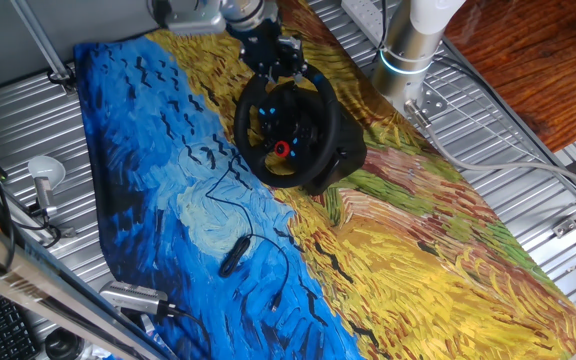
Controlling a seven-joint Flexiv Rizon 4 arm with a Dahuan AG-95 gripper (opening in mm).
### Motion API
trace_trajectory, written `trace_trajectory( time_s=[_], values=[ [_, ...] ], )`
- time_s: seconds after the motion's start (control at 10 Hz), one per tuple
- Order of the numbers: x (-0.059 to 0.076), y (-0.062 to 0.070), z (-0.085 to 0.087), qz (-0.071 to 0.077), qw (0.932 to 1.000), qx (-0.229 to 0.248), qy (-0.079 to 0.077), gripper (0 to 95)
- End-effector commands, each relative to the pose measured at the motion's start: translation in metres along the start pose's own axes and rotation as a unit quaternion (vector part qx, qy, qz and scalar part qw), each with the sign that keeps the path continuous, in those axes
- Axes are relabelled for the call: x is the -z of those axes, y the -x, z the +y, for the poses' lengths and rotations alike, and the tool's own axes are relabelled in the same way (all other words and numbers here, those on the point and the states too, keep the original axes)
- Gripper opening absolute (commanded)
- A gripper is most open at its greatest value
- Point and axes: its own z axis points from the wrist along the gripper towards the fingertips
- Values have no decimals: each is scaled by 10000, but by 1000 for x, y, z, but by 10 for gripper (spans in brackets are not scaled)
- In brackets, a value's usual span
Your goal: Rotate the steering wheel 90 degrees clockwise
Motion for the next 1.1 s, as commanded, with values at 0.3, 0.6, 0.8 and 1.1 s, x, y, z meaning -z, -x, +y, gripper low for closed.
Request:
trace_trajectory(
  time_s=[0.3, 0.6, 0.8, 1.1],
  values=[
    [9, -11, -7, -41, 9998, -109, -142, 380],
    [13, -9, -3, -25, 9999, -39, -152, 380],
    [13, -10, -4, -40, 9999, 22, -146, 380],
    [11, -11, -6, 0, 9998, 105, -159, 380]
  ],
)
